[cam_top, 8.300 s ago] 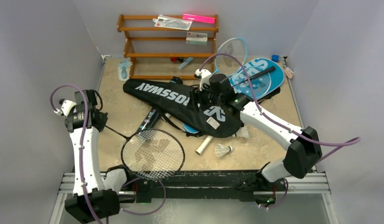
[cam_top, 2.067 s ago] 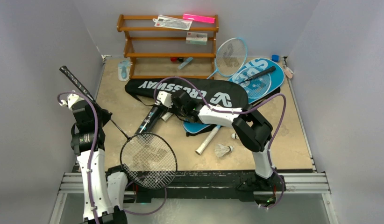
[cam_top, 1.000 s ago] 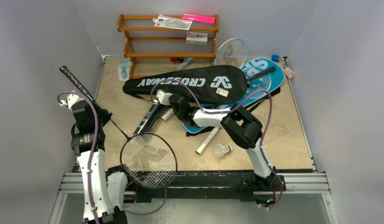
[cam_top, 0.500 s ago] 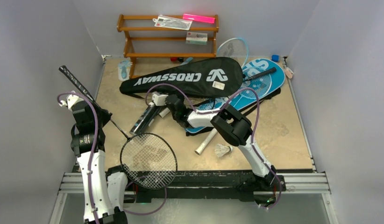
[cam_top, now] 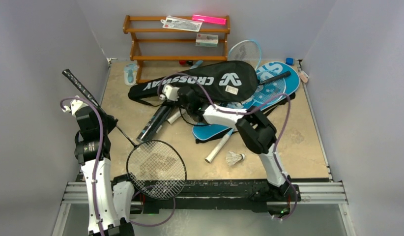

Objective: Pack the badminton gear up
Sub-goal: Open the racket bag at the center of the board, then place the racket in the racket bag.

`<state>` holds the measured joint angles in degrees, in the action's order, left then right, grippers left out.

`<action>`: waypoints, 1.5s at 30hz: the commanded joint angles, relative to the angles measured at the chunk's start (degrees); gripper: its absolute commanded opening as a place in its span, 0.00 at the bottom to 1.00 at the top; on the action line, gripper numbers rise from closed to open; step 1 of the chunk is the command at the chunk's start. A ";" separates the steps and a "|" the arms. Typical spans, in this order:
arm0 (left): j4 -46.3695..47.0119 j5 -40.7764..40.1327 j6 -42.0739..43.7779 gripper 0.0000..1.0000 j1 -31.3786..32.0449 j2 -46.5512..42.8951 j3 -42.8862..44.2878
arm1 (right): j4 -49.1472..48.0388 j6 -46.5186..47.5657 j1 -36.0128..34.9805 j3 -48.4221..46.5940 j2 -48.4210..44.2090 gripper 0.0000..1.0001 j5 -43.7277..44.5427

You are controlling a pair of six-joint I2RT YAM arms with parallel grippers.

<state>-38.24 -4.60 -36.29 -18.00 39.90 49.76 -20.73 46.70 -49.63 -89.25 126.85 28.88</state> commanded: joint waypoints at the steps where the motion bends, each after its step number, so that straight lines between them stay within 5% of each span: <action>1: 3.05 1.27 0.98 0.00 -0.55 -0.18 -0.04 | 13.66 -15.15 2.65 -4.25 -10.13 0.00 -8.22; 15: 3.00 5.35 -2.19 0.00 -0.53 1.18 0.44 | 41.82 -38.43 6.47 -3.15 -21.74 0.00 -32.74; 25: 4.20 7.62 -8.68 0.00 -0.51 7.74 1.56 | 47.83 -46.24 10.71 -8.94 -20.52 0.00 -52.20; 38: 0.85 -3.31 -39.45 0.00 0.43 8.09 1.78 | 39.68 -53.28 11.72 -1.68 -23.85 0.00 -52.51; 45: -9.74 -21.24 -46.47 0.00 14.91 19.77 15.15 | 35.44 -55.12 11.96 2.62 -28.06 0.00 -43.48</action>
<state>-42.68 -12.73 -74.59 -10.66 53.65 55.13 19.44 -5.87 -38.17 -87.57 104.60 -21.47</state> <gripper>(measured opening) 0.038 0.012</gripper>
